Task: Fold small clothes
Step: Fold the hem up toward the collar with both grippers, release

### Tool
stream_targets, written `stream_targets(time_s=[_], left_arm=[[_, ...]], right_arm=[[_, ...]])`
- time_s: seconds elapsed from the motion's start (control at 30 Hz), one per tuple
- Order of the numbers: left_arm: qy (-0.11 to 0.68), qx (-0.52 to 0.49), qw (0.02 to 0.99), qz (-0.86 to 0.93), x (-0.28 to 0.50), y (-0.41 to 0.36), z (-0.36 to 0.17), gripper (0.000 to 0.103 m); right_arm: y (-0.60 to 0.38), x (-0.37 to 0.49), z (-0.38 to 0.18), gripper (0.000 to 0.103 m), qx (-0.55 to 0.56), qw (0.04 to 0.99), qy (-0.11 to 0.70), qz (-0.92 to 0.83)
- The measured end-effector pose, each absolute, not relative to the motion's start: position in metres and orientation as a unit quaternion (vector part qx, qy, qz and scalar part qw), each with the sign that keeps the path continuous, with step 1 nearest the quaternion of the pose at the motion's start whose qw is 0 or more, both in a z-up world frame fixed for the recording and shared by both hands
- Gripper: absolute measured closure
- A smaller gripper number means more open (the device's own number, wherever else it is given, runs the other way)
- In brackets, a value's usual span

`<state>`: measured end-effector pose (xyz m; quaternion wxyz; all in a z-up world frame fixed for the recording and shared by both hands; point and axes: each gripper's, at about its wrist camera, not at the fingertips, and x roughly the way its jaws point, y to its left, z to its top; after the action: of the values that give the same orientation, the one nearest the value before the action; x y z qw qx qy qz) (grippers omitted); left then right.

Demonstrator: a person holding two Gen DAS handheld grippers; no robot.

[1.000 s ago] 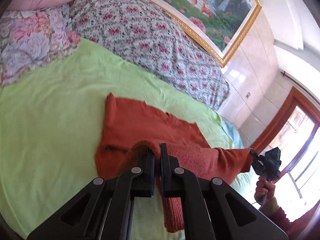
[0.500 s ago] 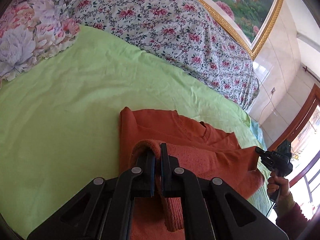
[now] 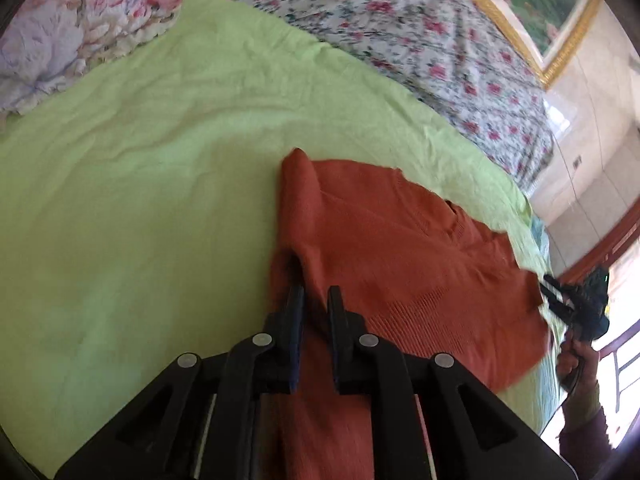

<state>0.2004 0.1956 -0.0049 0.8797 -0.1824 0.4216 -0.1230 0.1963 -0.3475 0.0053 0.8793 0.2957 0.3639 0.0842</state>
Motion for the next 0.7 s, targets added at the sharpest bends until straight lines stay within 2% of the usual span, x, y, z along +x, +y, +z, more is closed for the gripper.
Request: stream_targets(time_s=[0.03, 0.07, 0.2, 0.37, 0.47, 0.7], left_arm=[[0.421, -0.163, 0.882, -0.135, 0.185, 0.187, 0.002, 0.093], [0.422, -0.146, 0.883, -0.146, 0.172, 0.176, 0.006, 0.093], [0.439, -0.114, 0.861, -0.232, 0.144, 0.112, 0.005, 0.091], [0.491, -0.038, 0.836, -0.242, 0.173, 0.045, -0.019, 0.089], [0.526, -0.045, 0.813, -0.245, 0.199, 0.042, -0.028, 0.09], [0.506, 0.0, 0.84, -0.198, 0.261, 0.051, -0.005, 0.089]], right_arm=[[-0.344, 0.186, 0.013, 0.056, 0.282, 0.888, 0.354, 0.083], [-0.337, 0.174, 0.021, 0.053, 0.262, 0.897, 0.344, 0.093], [-0.273, 0.154, 0.026, 0.053, 0.154, 0.888, 0.375, 0.217], [-0.204, 0.167, -0.002, 0.053, 0.034, 0.849, 0.453, 0.269], [-0.2, 0.189, -0.012, 0.054, 0.01, 0.841, 0.477, 0.254], [-0.233, 0.243, 0.004, 0.054, 0.019, 0.88, 0.445, 0.169]])
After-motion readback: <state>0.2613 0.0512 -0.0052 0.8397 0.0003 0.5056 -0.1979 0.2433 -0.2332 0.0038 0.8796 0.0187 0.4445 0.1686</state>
